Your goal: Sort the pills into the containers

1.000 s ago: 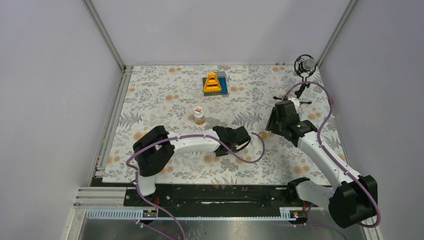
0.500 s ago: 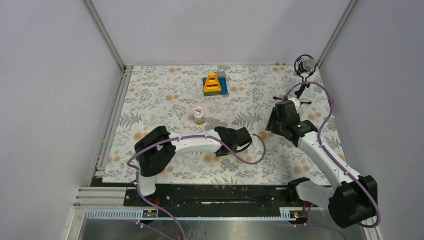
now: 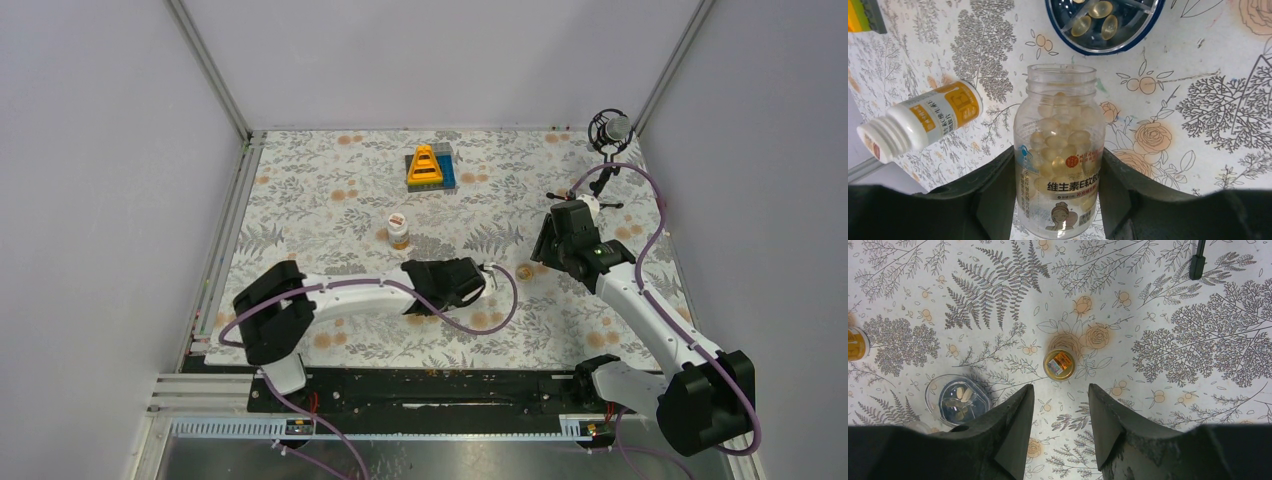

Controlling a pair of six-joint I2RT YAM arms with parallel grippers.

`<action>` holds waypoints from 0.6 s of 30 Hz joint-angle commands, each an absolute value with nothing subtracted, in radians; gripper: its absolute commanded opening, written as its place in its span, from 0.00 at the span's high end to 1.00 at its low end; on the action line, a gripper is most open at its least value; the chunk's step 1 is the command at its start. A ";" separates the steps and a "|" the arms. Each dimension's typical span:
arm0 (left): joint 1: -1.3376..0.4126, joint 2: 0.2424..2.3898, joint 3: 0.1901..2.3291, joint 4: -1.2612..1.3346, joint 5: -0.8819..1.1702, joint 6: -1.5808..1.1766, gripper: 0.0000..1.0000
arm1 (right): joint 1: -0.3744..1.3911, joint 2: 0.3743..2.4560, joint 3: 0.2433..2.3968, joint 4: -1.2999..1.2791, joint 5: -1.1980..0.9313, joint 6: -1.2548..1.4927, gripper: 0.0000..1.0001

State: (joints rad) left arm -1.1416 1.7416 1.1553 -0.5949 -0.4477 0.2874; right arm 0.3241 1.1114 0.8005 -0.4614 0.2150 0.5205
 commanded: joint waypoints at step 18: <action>-1.086 1.138 0.769 0.083 -0.242 0.074 1.00 | 0.314 1.076 0.793 -0.442 0.097 0.496 0.32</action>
